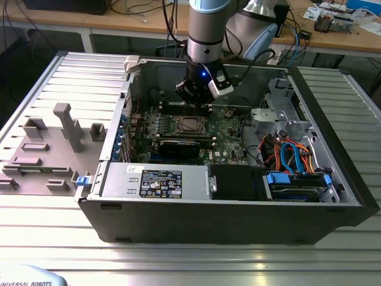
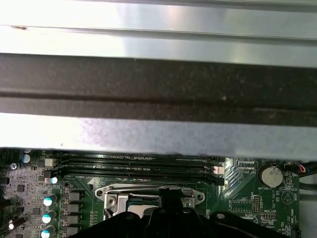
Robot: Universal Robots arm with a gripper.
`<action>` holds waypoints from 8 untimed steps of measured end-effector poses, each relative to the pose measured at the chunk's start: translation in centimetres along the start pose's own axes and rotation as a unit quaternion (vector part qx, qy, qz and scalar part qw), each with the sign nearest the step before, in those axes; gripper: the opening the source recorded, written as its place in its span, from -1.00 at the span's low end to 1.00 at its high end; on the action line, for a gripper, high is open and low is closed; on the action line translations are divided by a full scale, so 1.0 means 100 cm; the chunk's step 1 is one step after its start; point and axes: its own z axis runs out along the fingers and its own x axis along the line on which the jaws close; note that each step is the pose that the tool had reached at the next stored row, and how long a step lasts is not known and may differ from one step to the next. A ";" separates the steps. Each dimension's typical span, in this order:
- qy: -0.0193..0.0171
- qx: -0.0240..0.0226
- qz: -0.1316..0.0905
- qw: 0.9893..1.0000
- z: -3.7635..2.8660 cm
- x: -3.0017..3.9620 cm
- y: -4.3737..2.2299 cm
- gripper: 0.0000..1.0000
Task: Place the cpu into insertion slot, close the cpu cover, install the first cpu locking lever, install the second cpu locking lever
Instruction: 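Install the second cpu locking lever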
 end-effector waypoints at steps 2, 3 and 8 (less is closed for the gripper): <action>0.000 0.000 0.000 1.000 0.0000 0.0000 -0.0003 -0.79; 0.000 0.000 0.000 1.000 0.0000 0.0000 -0.0003 -0.79; 0.000 0.000 0.000 1.000 -0.0001 0.0000 -0.0011 -0.79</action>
